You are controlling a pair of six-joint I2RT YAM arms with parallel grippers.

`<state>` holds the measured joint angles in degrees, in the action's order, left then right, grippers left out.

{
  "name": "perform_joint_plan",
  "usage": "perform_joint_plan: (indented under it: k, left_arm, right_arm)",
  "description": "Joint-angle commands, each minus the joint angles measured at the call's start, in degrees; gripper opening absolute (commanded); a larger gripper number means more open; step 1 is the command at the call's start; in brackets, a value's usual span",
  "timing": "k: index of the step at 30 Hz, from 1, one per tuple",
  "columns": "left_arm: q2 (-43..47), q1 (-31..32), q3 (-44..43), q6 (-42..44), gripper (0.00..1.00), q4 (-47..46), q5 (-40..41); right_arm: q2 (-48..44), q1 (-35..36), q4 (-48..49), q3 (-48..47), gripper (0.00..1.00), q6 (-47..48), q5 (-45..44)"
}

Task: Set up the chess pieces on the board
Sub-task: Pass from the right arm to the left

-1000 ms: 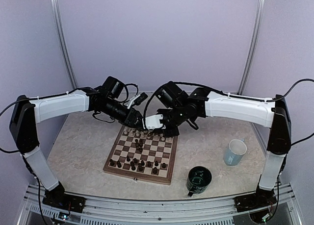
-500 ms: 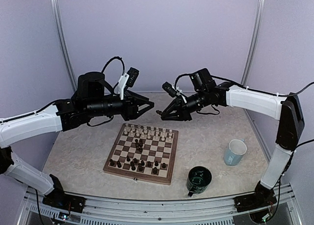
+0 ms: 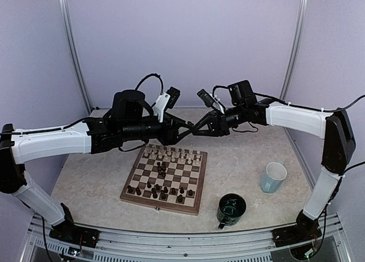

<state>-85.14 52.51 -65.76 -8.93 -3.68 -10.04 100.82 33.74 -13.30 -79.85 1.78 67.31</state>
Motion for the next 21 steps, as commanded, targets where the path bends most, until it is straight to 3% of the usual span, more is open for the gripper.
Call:
perform_joint_plan:
  k: [1,13,21]
  left_arm:
    - [-1.2,0.3,-3.7,-0.7,0.47,-0.7,1.0]
    - [-4.0,0.3,-6.2,-1.0,0.17,1.3,-1.4]
    - [0.6,0.4,-7.5,0.9,0.09,12.3,3.0]
  right_arm:
    - [-2.7,0.2,1.7,0.5,0.07,-1.0,2.3]
    - [-2.4,0.2,1.2,0.2,0.10,-0.9,2.7]
    - [-6.3,-1.1,-9.0,0.1,0.38,14.0,-4.5]
